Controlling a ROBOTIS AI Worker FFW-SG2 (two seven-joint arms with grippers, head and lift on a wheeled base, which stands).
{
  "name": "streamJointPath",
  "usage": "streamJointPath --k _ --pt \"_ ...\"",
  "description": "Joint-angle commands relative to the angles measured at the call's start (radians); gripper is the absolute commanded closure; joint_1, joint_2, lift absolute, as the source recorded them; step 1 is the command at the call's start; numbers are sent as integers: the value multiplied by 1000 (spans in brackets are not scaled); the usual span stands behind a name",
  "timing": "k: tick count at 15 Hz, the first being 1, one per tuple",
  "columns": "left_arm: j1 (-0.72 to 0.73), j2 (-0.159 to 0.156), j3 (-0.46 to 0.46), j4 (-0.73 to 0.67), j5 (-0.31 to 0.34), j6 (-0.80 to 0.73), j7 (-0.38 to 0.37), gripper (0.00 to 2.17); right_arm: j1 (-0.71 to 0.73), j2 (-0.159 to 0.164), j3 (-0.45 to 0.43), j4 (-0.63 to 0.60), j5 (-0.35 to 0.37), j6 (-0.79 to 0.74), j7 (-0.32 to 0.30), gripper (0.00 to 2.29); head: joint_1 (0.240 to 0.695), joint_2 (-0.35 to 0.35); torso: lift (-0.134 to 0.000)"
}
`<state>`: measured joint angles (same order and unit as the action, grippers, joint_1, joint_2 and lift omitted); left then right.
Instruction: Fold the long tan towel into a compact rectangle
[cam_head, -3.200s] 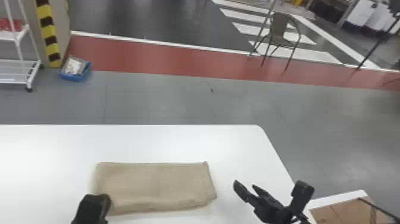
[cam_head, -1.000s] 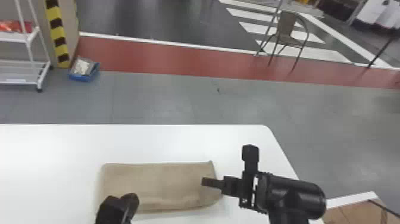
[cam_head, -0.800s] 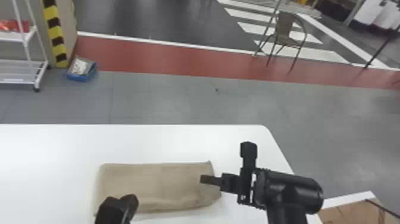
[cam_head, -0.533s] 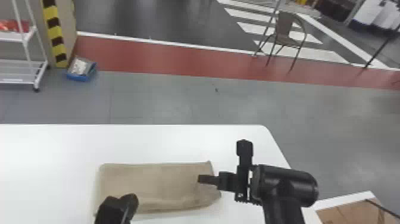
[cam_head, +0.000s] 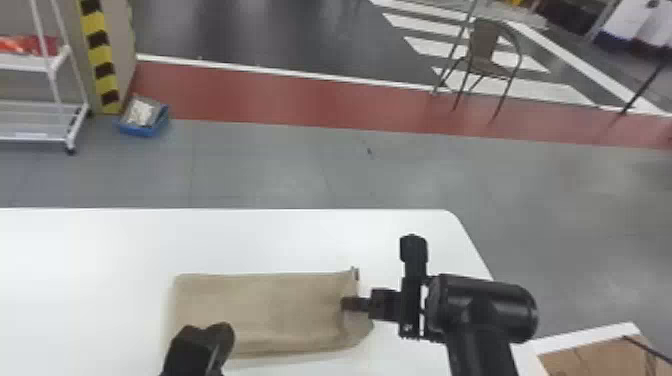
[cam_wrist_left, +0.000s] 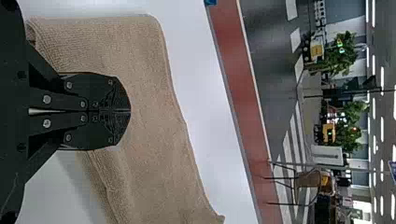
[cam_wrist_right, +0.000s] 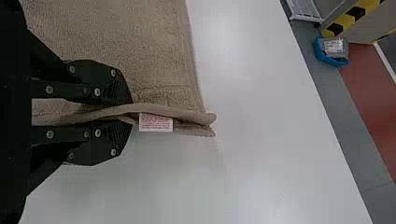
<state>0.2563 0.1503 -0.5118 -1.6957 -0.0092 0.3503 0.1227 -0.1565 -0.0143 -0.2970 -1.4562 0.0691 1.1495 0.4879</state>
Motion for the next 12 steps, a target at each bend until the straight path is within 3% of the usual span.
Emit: streamJointPath --k 1,8,12 --pt "-2 0 -1 7 0 -1 0 1882 12 0 -7 -26 -18 25 12 1197 695 -305 0" --pt "-5 0 3 13 2 2 -5 1882 80 2 -24 -217 -129 132 28 1193 695 -289 0" --pt "-39 -9 56 50 54 -20 -83 1882 77 -1 -51 -286 -158 221 38 1193 695 -279 0"
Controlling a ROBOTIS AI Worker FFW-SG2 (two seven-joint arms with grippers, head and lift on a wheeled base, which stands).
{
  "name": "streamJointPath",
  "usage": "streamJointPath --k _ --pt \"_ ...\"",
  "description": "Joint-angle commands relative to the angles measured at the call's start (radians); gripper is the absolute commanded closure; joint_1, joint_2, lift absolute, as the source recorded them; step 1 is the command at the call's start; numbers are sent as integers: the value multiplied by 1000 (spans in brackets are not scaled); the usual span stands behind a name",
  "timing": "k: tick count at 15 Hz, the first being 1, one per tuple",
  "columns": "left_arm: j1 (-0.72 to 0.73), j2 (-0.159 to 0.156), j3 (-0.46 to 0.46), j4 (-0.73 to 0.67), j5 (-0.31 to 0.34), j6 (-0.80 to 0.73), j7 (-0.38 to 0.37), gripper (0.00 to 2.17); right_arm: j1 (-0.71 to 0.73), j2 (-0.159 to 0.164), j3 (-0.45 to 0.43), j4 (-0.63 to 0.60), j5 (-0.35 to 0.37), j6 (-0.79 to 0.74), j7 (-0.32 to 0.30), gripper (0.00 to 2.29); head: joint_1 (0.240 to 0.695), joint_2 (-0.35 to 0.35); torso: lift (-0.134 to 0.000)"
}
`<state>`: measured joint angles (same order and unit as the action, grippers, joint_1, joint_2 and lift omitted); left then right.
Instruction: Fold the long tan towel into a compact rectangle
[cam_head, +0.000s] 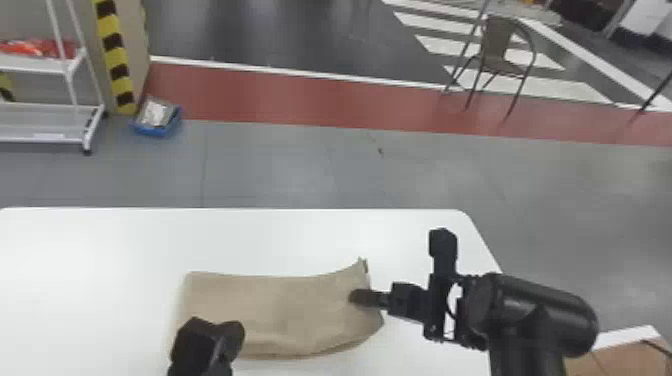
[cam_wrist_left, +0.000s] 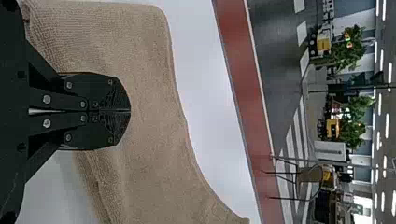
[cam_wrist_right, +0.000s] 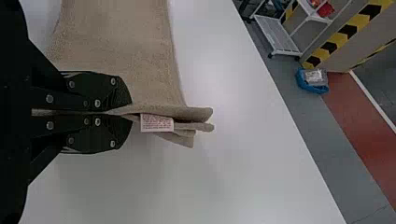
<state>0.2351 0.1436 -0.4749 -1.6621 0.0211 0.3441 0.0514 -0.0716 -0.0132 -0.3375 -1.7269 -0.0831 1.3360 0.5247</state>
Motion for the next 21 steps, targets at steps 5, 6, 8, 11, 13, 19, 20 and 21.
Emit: streamJointPath --k 5,6,8,11,13,19,20,21 --pt "-138 -18 21 101 60 -4 -57 1882 -76 -8 -15 -42 -3 173 14 1193 695 -263 0" --pt "-157 -19 16 128 60 8 -57 1882 -90 -11 -15 -49 -3 200 14 1193 695 -261 0" --pt "-166 -27 12 165 57 8 -62 1882 -113 -11 -6 -72 -3 236 14 1193 695 -256 0" --pt "-169 -25 10 180 49 14 -64 1882 -149 -5 29 -80 -4 236 9 1193 695 -244 0" --pt "-169 -25 10 180 46 45 -70 1882 -165 -1 54 -80 -4 236 3 1193 695 -232 0" --pt "-188 -38 4 223 45 36 -87 1882 -145 14 143 -131 -29 236 -12 1193 695 -188 0" --pt "-192 -41 -2 231 46 23 -85 1882 -145 14 157 -132 -32 236 -15 1193 695 -182 0" --pt "-186 -39 -4 229 49 8 -84 1882 -143 14 167 -132 -30 236 -20 1193 695 -173 0"
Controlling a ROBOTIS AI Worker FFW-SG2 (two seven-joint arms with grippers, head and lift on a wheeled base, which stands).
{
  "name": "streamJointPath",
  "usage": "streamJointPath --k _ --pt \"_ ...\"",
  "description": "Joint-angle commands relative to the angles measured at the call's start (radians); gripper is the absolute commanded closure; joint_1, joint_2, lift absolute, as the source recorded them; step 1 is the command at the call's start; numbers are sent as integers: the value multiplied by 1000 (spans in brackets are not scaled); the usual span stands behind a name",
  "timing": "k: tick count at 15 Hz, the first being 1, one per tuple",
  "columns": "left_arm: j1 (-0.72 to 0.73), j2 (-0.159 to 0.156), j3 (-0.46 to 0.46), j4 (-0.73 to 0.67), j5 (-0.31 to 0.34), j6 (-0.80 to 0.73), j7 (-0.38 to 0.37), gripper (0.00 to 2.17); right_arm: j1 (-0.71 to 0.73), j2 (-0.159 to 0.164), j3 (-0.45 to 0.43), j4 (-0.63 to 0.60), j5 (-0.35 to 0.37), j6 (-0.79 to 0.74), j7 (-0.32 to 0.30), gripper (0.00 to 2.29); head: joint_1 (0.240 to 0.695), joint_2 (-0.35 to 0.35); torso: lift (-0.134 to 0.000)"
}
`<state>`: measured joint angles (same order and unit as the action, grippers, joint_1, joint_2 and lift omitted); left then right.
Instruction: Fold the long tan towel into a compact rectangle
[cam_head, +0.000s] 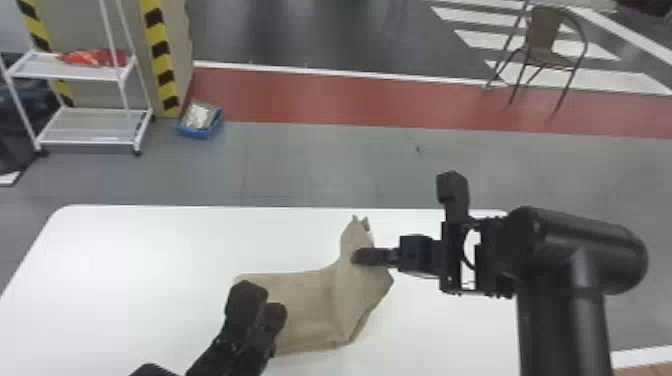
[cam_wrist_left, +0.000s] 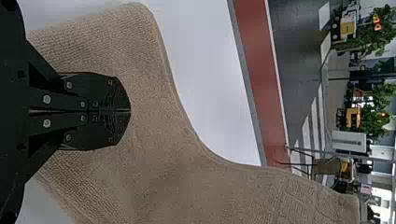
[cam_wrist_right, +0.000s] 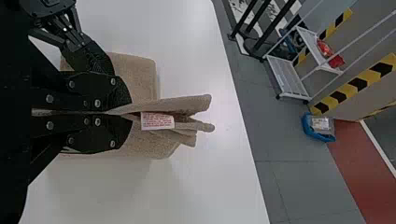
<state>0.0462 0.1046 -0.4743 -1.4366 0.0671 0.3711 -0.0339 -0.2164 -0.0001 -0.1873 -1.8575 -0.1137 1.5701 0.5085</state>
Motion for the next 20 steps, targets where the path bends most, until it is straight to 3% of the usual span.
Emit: streamJointPath --k 1,6,11,18,20 --pt "27 10 11 -22 3 -28 -1 1882 0 1 23 1 2 2 -13 1193 695 -170 0" --pt "138 44 168 -168 7 -31 -54 1882 0 1 20 4 12 2 -15 1193 695 -129 0" --pt "146 46 154 -140 5 -16 -55 1882 15 1 74 12 9 2 -42 1193 695 -74 0" --pt "138 34 123 -97 3 -43 -58 1882 29 1 147 26 0 2 -90 1193 695 -68 0" --pt "139 34 115 -102 5 -47 -63 1882 29 1 175 43 -3 -58 -102 1190 695 -67 0"
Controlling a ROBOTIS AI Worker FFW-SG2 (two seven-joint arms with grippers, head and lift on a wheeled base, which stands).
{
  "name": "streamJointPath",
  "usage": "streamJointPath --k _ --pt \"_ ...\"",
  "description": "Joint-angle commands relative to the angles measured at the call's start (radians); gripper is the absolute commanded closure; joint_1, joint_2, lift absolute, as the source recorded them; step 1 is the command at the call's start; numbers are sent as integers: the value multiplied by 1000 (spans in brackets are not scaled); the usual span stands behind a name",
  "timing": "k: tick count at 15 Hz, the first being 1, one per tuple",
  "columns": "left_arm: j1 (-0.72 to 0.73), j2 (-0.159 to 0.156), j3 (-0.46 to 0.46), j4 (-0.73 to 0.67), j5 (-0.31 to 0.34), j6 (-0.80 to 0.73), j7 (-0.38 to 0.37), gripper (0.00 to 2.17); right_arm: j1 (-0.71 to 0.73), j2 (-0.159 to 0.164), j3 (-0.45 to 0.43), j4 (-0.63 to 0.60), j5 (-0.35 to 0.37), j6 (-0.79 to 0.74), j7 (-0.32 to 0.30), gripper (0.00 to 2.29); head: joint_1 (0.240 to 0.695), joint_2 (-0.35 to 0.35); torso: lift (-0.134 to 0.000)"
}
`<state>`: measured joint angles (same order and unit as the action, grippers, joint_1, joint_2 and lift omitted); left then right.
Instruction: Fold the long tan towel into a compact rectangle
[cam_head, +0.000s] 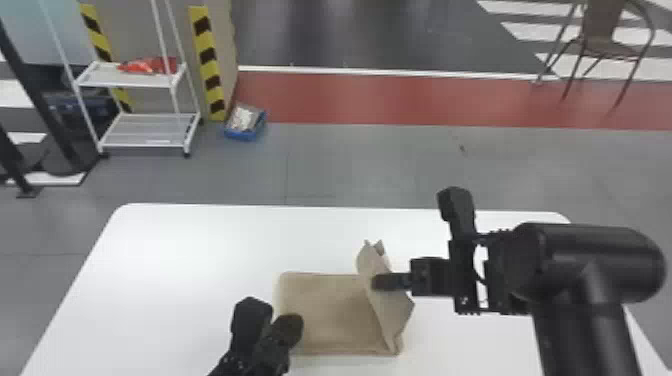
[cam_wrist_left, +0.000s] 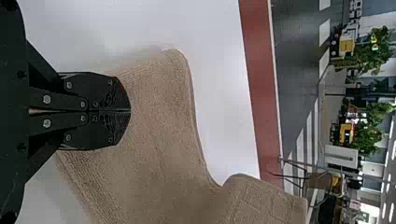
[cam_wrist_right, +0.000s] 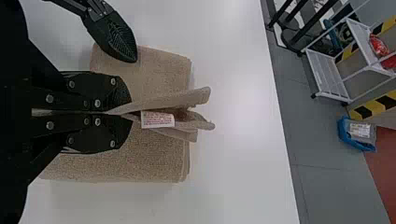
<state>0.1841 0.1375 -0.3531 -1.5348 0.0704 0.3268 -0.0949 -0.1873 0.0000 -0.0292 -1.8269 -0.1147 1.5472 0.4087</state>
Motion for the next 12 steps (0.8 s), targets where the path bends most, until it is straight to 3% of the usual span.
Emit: streamJointPath --k 1,8,12 --pt "6 2 -10 -8 0 1 -5 1882 2 1 25 14 -2 -66 -5 1193 695 -67 0" --pt "14 1 -33 -18 -3 4 -6 1882 5 1 107 15 -10 -140 -42 1190 695 -59 0" --pt "14 -1 -46 -16 -4 4 -8 1882 29 1 166 44 -29 -256 -76 1193 695 -40 0"
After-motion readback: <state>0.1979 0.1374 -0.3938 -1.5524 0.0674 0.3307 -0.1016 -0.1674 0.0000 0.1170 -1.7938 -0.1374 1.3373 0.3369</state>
